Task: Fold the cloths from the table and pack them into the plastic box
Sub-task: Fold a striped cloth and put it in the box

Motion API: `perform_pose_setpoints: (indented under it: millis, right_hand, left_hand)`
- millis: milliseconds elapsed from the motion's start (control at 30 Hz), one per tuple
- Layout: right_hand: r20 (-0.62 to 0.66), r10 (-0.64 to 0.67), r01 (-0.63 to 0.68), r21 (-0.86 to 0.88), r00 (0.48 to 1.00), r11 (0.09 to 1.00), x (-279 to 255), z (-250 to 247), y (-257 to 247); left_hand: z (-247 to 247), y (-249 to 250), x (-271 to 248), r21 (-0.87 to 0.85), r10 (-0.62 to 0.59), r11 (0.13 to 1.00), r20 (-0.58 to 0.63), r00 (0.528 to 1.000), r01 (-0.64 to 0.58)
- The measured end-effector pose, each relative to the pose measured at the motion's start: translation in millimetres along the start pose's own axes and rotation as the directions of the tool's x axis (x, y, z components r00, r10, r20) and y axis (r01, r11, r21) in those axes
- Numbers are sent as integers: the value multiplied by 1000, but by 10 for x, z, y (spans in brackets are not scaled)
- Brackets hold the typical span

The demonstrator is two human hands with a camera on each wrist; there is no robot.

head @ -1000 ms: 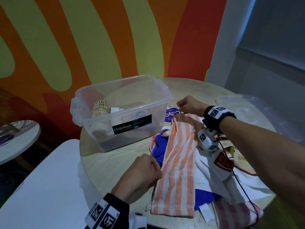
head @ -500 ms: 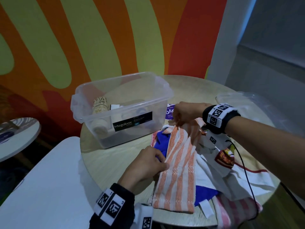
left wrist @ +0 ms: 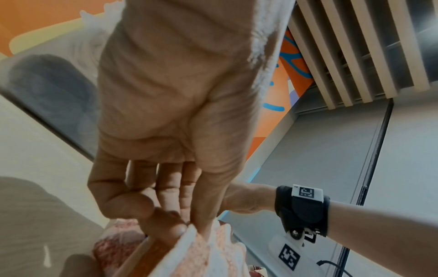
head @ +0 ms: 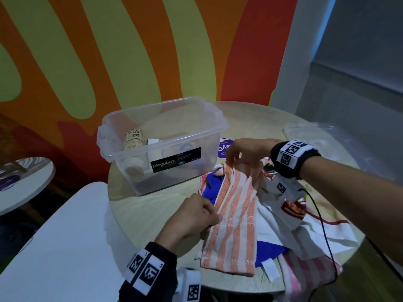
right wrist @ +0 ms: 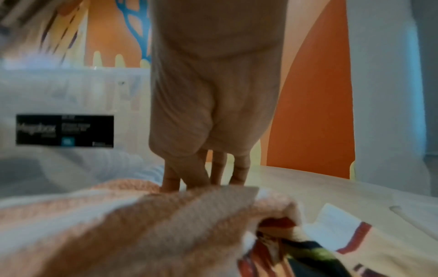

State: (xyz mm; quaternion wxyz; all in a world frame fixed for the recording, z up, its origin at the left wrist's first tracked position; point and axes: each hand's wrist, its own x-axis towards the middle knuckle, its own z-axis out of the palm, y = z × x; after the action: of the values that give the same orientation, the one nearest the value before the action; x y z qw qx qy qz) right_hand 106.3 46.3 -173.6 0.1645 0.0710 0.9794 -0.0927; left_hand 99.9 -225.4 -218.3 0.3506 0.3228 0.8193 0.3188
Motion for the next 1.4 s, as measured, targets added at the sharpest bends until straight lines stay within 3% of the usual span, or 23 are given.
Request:
perform_pose_setpoints:
  millis: [133,300,467,600,700,767,867,1000,1067,1133,1200,1267,1333,1400]
  right_hand:
    - [-12,66,-66,-7,998,998,-22,141,44]
    - [-82,52,-59,-95,995,994,20,44,-53]
    - [-262,52,-50,13,964,999,69,29,-56]
    - [-294,112,-97,65,949,993,-27,201,-70]
    - [-311,63,-55,33,948,998,-324,225,-221]
    - [-249,-9,8,-4,969,1000,-601,310,-421]
    - [-24,-116,118,79,993,990,-1059,541,-798]
    - [179,-197,174,135,964,975,-1439,945,-1103]
    - [165,-186,167,122,969,978,-1505,1157,-1143]
    - [32,-176,174,52,984,983,-1532,1326,-1160]
    - [-62,-150,149,-17,987,989,-1548,1447,-1166]
    - [-67,-113,110,-42,991,993,-1567,1472,-1146]
    - [-54,-117,119,28,992,993,-1607,1335,-1078]
    - [-63,-131,139,143,989,980,-1681,1042,-971]
  left_hand:
    - [11,21,-15,14,6,1000,4,1000,-6]
    - [-48,4,-26,6,19,1000,-6,1000,-19]
    - [-83,-59,0,4,14,1000,-90,996,-14]
    - [9,-163,7,111,-27,993,-179,983,48]
    - [55,-222,-107,196,113,979,-264,958,-62]
    - [79,-194,-222,239,249,949,-163,955,-207]
    - [120,-160,-331,301,390,858,144,909,-416]
    - [214,-245,-356,513,404,653,386,830,-556]
    - [291,-295,-361,603,396,567,398,827,-561]
    - [366,-302,-360,644,422,535,357,833,-547]
    - [434,-278,-378,661,426,547,309,850,-514]
    - [465,-231,-409,680,427,543,281,859,-492]
    - [429,-189,-405,668,447,551,270,853,-500]
    - [261,-79,-392,561,492,626,253,833,-541]
